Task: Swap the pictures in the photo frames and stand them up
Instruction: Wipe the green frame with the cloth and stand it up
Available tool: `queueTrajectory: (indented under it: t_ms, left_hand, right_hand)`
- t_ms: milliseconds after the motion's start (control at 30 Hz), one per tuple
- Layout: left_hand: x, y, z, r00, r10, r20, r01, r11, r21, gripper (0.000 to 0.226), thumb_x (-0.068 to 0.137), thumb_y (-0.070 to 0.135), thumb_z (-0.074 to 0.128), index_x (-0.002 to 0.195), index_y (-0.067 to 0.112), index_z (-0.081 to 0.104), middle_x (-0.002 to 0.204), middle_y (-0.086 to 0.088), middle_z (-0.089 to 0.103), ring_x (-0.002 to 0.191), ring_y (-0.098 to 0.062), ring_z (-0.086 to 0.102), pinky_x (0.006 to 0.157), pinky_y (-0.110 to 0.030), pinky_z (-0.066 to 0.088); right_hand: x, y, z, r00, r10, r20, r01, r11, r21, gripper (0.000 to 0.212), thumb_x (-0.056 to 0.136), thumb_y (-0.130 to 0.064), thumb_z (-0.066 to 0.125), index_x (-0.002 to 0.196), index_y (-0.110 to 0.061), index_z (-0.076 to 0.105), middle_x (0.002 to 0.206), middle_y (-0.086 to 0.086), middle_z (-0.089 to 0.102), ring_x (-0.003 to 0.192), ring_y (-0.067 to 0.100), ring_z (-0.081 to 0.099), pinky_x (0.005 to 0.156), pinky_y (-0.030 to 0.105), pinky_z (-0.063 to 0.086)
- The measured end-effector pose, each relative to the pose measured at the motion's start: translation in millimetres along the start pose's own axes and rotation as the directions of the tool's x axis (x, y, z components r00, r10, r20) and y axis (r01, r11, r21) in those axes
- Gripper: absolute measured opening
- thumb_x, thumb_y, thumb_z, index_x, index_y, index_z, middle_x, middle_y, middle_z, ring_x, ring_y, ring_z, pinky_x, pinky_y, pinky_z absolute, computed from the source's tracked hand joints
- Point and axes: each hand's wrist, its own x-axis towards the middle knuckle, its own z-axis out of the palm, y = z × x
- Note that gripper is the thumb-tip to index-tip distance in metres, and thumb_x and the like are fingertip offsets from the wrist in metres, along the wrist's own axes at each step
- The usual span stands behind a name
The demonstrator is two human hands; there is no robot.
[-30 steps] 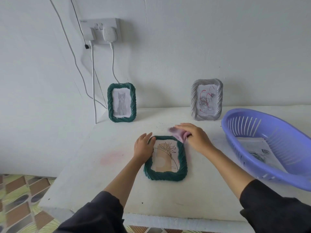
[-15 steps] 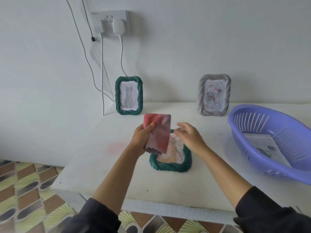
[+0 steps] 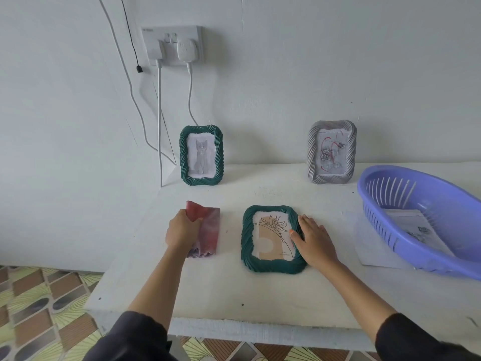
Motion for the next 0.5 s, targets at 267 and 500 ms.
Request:
queueTrajectory:
  t_ms: [267, 500]
  left_hand:
    - [-0.5, -4.1, -0.6, 0.997, 0.066, -0.039, -0.055, 0.968, 0.245, 0.06, 0.093, 0.033, 0.048, 0.146, 0.019, 0.024, 0.144, -0.011, 0.038, 0.131, -0.033, 0.036, 0.105, -0.045, 0.031]
    - [2.8, -10.1, 6.5, 0.991, 0.116, 0.065, -0.131, 0.931, 0.34, 0.04, 0.099, 0.032, 0.028, 0.138, 0.032, 0.04, 0.147, 0.0, 0.037, 0.131, -0.029, 0.037, 0.109, -0.046, 0.022]
  right_hand:
    - [-2.7, -2.1, 0.2, 1.0, 0.0, -0.005, -0.001, 0.998, -0.061, 0.059, 0.099, -0.039, 0.027, 0.149, -0.011, 0.013, 0.158, 0.003, 0.011, 0.147, 0.015, 0.007, 0.119, 0.032, 0.003]
    - [-3.6, -3.5, -0.4, 1.0, 0.009, -0.003, -0.01, 0.999, -0.05, 0.059, 0.099, -0.039, 0.028, 0.149, -0.01, 0.014, 0.158, 0.004, 0.013, 0.147, 0.015, 0.008, 0.119, 0.032, 0.004]
